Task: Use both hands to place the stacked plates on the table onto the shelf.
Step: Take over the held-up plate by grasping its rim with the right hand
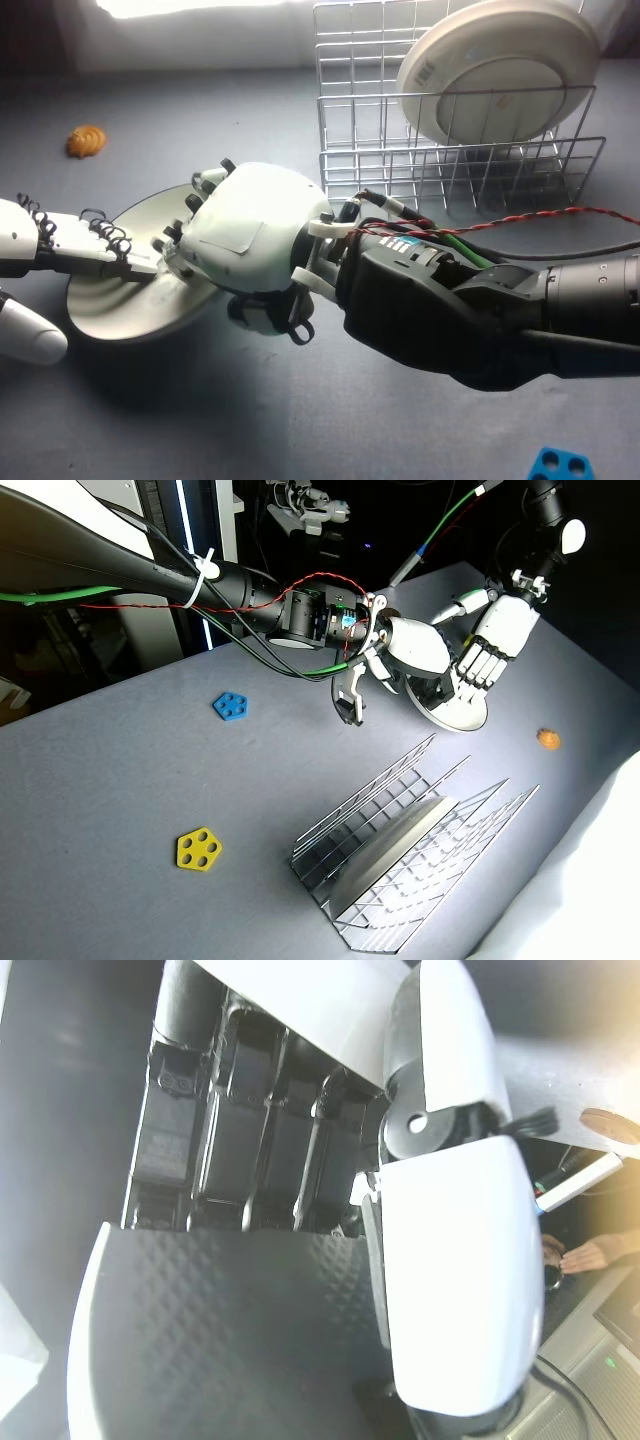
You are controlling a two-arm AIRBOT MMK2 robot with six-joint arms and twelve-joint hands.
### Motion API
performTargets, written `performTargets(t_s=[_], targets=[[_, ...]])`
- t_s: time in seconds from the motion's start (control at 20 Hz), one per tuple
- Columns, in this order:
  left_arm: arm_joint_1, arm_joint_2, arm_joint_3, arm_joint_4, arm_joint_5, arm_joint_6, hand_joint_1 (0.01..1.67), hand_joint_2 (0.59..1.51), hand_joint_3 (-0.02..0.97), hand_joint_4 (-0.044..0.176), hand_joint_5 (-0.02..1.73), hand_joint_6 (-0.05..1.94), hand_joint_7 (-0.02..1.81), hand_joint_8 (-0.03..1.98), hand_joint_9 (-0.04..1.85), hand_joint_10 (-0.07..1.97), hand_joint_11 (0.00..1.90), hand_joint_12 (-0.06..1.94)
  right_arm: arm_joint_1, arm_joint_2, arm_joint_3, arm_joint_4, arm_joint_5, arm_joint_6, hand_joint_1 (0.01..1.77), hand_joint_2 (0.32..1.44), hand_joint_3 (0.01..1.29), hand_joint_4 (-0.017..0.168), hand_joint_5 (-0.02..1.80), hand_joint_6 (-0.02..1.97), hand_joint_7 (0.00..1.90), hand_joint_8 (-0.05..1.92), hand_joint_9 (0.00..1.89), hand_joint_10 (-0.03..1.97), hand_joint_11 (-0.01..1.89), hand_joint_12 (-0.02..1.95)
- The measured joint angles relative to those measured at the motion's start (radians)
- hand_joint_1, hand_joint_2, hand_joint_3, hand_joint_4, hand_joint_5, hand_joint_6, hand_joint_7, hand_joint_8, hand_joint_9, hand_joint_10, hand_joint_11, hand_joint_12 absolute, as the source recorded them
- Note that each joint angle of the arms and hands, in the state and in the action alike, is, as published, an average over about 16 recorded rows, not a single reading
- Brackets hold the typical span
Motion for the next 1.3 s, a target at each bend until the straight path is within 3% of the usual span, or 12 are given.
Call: performTargets(t_s=[0.45,0.8,1.0,1.3], targets=[[0.04,0.001,-0.015,-0.028,0.005,0.003,0.02,1.139,0.018,-0.004,0.02,-0.01,0.01,-0.01,0.03,0.0,0.01,-0.03,0.0,-0.021,0.032,-0.019,-0.011,0.015,1.05,1.01,0.01,0.0,0.22,0.06,0.26,0.04,0.28,0.0,0.07,0.64],[0.047,-0.001,-0.015,-0.035,0.004,0.004,0.01,1.131,0.017,-0.004,0.02,-0.01,0.0,-0.01,0.03,0.0,0.01,-0.03,0.0,-0.055,0.078,-0.037,-0.015,0.036,1.14,0.97,0.01,0.001,0.04,0.02,0.04,0.02,0.04,0.0,0.01,0.24],[0.049,-0.002,-0.014,-0.038,0.003,0.004,0.02,1.13,0.017,-0.004,0.03,-0.01,0.0,-0.01,0.04,-0.01,0.01,-0.03,0.0,-0.07,0.099,-0.042,-0.015,0.045,1.22,0.97,0.01,0.001,0.05,0.02,0.04,0.02,0.04,0.0,0.01,0.29],[0.049,-0.003,-0.013,-0.038,0.002,0.004,0.01,1.13,0.017,-0.004,0.02,-0.01,0.0,-0.01,0.04,-0.01,0.01,-0.03,0.0,-0.079,0.107,-0.045,-0.004,0.053,1.28,1.0,0.01,-0.001,0.29,0.1,0.29,0.1,0.3,0.11,0.15,0.65]])
